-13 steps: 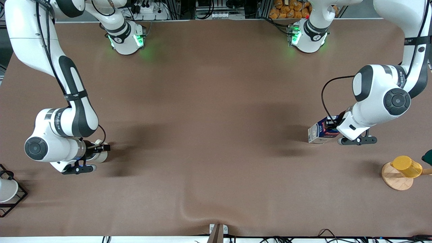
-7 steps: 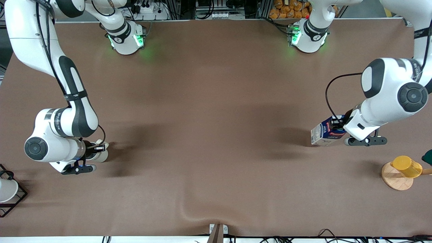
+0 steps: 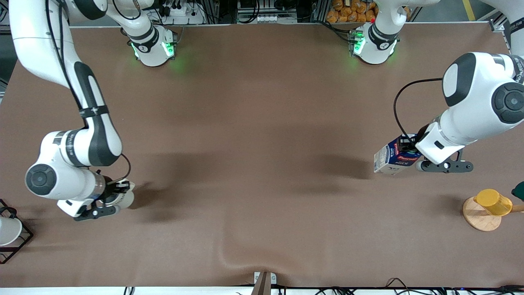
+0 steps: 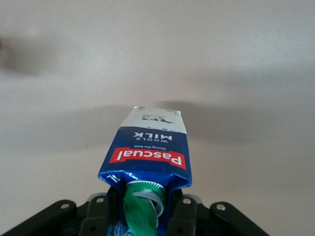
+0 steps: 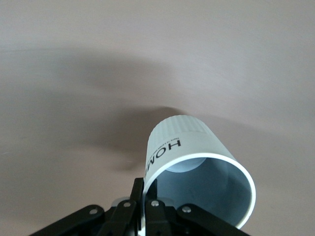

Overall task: Place milk next to cup
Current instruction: 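Close the left gripper on the carton while the right gripper grips the mug, then carry the mug with the right gripper while the left gripper carries the carton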

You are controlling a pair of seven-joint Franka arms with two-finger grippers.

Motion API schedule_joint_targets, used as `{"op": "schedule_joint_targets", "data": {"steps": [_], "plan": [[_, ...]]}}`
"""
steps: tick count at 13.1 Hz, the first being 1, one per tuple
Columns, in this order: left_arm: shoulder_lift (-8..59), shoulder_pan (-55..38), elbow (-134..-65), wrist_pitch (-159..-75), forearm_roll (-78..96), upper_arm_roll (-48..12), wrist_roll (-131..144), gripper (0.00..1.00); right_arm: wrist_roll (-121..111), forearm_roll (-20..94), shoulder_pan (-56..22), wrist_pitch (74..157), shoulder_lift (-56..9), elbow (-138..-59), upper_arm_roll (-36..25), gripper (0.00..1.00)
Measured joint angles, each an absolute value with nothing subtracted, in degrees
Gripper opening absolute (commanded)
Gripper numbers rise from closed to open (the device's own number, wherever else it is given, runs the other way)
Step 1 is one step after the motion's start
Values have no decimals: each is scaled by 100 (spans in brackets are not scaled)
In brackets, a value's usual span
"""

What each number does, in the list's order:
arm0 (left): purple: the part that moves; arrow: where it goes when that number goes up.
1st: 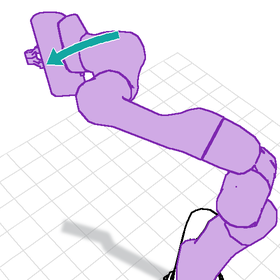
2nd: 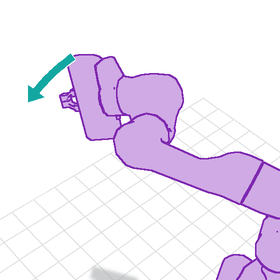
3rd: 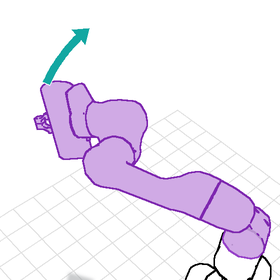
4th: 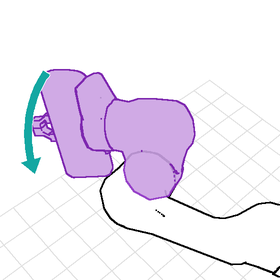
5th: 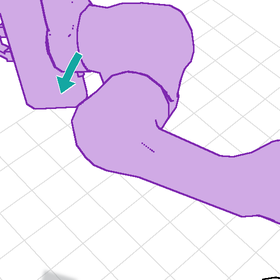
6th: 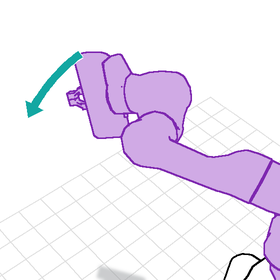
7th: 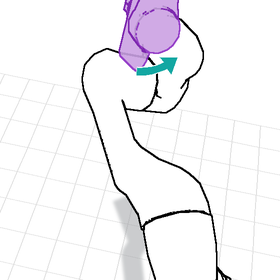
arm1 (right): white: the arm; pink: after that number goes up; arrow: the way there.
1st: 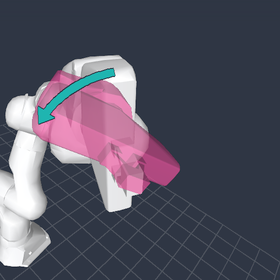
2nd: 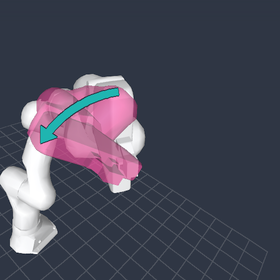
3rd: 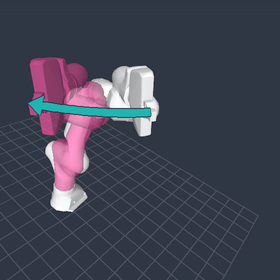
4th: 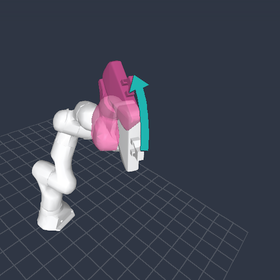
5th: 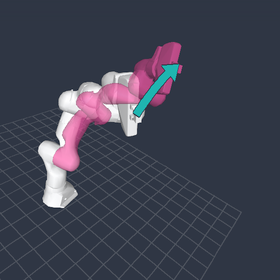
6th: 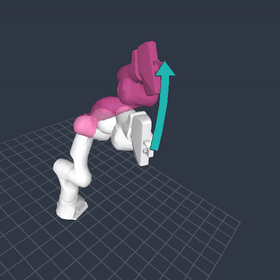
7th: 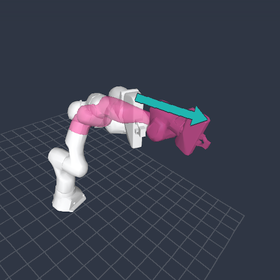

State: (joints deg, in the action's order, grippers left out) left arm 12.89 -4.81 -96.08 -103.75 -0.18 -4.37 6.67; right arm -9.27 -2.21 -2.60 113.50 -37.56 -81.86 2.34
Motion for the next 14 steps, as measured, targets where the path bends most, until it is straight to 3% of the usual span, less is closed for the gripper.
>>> {"op": "schedule_joint_targets", "data": {"steps": [6,11,14], "plan": [[1286,-490,-9418,-10248,-18,-514,707,32,-988,-221,-1070,11291,-3758,-8005,1048,0],[1285,-499,-9394,-10235,-18,-725,1103,32,-1299,-230,-2556,11626,-3774,-7978,1081,0],[1286,-495,-9392,-10211,-18,-741,1135,32,-1326,-231,-2967,11626,-3775,-7964,1073,0]]}}
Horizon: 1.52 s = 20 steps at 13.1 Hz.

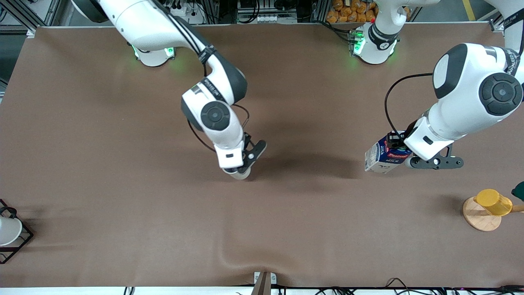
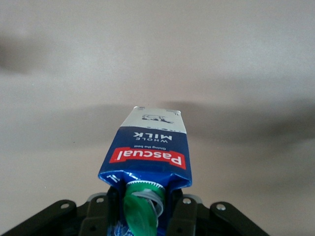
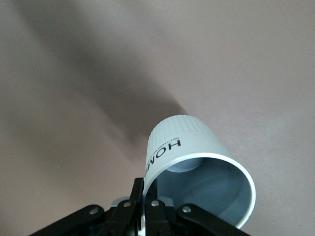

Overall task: Place milk next to cup
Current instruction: 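Carry the mug with the right gripper while the left gripper carries the carton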

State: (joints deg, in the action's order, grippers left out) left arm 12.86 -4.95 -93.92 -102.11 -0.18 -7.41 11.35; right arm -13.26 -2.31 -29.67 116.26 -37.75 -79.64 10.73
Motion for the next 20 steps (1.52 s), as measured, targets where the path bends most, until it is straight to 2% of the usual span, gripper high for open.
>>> {"op": "schedule_joint_targets", "data": {"steps": [7,12,20], "plan": [[1286,-498,-9382,-10210,-18,-867,1413,32,-1569,-359,-3177,12175,-4034,-7973,1058,0],[1285,-499,-9358,-10123,-18,-1105,1794,32,1117,-351,-3414,12347,-4111,-7971,1065,0],[1280,-496,-9226,-10002,-18,-1386,2281,32,1205,-434,-3476,12418,-4224,-7947,1027,0]]}}
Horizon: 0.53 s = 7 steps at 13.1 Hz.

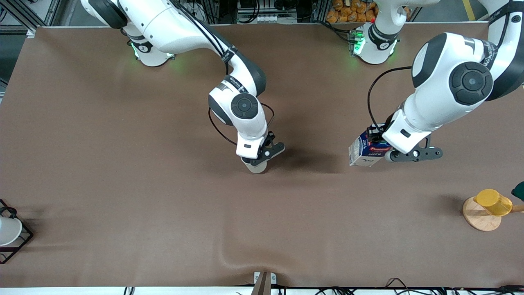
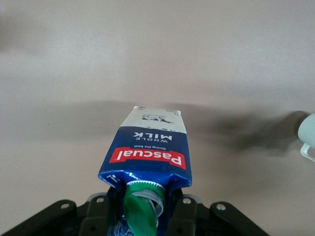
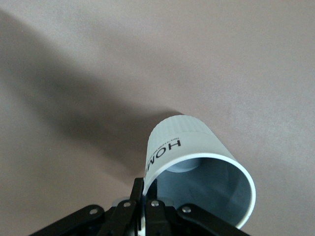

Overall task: Place milk next to cup
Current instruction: 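Carry the mug with the right gripper while the left gripper carries the carton, then lower the mug onto the table center with the right gripper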

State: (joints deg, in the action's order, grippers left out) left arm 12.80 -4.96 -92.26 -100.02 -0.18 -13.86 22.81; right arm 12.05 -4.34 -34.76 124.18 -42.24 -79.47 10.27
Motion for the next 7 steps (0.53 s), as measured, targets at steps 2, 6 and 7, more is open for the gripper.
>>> {"op": "schedule_joint_targets", "data": {"steps": [2,6,7], "plan": [[1274,-500,-9181,-9962,-18,-1549,2480,32,303,-705,-3463,12418,-4224,-7934,997,0],[1194,-499,-9095,-9767,-15,-1830,2731,32,-1269,-965,-3454,12418,-4225,-7928,978,0],[1195,-509,-9094,-9758,-15,-1932,2873,32,-1478,-1074,-3480,12418,-4226,-7928,987,0]]}}
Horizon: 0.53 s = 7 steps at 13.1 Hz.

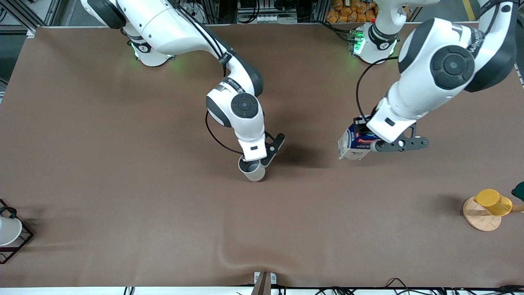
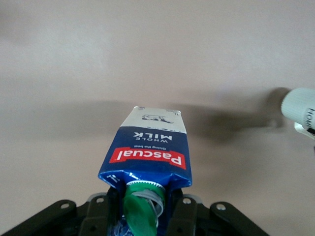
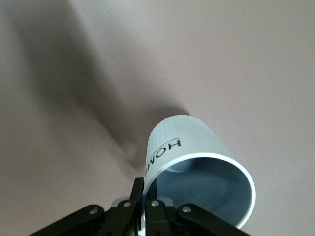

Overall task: Place milk next to cup
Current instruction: 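Lower the mug onto the table center with the right gripper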

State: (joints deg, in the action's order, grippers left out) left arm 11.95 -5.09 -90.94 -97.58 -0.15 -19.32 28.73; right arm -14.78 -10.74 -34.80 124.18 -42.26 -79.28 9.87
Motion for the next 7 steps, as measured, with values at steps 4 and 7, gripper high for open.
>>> {"op": "schedule_joint_targets", "data": {"steps": [4,7], "plan": [[1214,-542,-9103,-9741,-15,-2137,3220,32,-2831,-1389,-3519,12418,-4226,-7927,989,0],[1214,-526,-9103,-9741,-15,-2131,3226,32,-3470,-1399,-3477,12391,-4229,-7931,953,100]]}}
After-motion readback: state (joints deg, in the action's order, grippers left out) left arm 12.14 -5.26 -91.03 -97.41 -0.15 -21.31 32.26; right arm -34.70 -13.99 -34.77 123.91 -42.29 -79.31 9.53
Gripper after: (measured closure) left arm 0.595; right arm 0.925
